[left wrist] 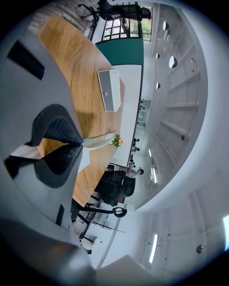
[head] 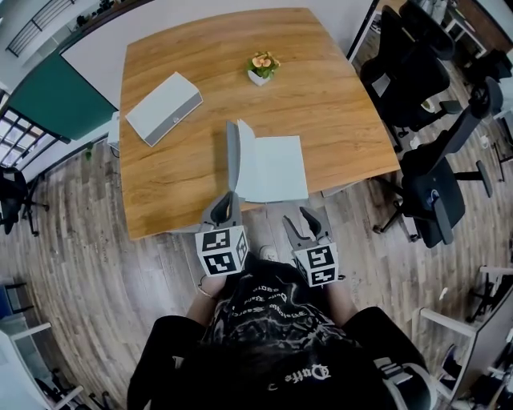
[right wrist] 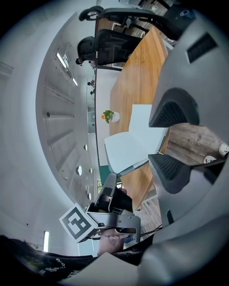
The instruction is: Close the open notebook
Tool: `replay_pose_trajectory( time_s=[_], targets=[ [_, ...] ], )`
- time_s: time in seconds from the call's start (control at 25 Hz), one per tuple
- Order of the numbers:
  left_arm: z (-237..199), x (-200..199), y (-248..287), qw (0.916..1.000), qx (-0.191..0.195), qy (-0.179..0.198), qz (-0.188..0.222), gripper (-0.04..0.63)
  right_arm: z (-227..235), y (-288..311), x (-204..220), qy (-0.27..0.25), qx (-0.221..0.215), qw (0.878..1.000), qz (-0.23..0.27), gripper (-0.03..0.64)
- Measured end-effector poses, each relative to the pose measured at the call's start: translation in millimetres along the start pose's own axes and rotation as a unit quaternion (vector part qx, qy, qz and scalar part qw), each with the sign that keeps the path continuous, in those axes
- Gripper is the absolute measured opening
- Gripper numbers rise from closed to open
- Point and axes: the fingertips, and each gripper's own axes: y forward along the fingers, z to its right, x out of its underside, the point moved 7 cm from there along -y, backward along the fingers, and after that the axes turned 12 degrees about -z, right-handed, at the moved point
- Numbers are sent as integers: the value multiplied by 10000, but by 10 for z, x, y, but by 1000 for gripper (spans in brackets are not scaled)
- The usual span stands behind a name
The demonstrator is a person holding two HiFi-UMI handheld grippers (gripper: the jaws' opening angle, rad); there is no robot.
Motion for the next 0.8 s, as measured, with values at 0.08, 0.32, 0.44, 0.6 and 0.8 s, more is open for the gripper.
replay_pose_trajectory(
  time_s=[0.08,0.32,0.44,0.6,0.8],
  targets=[
    [53,-27,-1,9999,99,33,13,34,15,-16,19,82,13,10000,-1,192],
    [184,-79,14,9993,343,121,16,34,59,-72,76,212,110,9997,8,190],
    [250,-99,31,9989,380,290,20,34,77,-89,107,249,185,9995,-5,189],
    [351,-129,62,9976,431,544,-9,34,100,-116,124,294,265,9992,3,189],
    [466,-153,109,9958,704,577,-28,34,113,-155,160,405,306,9987,-32,189]
  ],
)
